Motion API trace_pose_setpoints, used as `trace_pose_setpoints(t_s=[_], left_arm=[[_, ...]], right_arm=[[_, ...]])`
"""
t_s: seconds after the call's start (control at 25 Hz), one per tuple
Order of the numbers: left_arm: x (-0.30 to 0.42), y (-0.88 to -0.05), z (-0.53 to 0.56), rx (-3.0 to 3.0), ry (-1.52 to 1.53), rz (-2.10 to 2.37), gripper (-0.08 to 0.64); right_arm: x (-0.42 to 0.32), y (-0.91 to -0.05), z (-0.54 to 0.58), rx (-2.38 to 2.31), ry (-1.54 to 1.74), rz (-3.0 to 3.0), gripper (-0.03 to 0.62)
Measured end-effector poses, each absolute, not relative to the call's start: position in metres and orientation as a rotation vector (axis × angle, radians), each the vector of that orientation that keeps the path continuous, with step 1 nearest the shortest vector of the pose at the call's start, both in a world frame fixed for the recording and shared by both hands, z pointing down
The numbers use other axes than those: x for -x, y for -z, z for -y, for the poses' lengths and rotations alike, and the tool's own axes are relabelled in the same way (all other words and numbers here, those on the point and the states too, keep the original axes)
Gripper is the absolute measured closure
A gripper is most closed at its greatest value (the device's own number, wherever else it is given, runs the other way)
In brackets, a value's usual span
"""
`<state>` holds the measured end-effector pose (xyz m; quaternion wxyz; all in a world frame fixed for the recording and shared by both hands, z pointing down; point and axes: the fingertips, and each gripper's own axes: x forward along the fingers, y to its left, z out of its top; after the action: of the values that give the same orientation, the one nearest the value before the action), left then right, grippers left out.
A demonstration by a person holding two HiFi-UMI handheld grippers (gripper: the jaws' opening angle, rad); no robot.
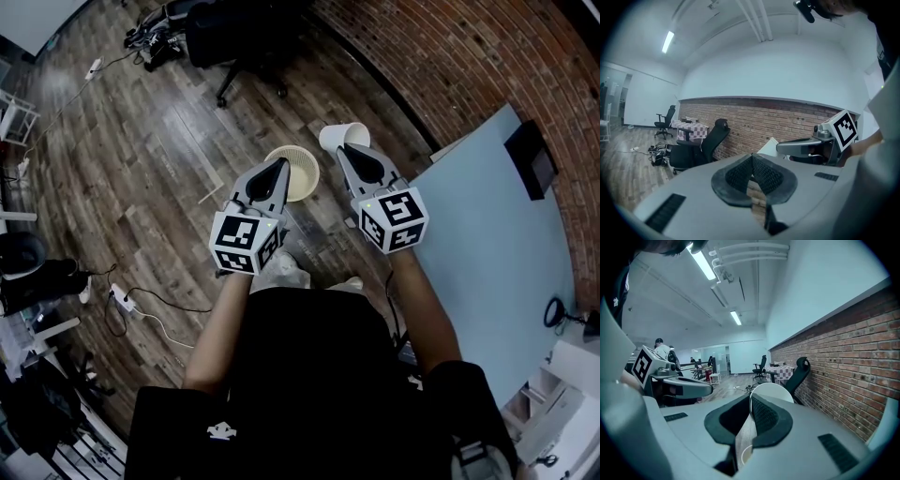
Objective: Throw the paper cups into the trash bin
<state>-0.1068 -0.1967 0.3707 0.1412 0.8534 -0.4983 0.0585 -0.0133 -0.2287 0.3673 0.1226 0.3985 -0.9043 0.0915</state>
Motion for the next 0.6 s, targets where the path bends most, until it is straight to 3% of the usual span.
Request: trace_pose_setpoints(t_s=[0.6], left_arm=[[0.192, -0.405, 0.216, -2.307, -0.140, 1.539, 0.552]], right_arm=[[0.078, -0.399, 0.254, -1.046, -0.306, 2.598, 0.575]])
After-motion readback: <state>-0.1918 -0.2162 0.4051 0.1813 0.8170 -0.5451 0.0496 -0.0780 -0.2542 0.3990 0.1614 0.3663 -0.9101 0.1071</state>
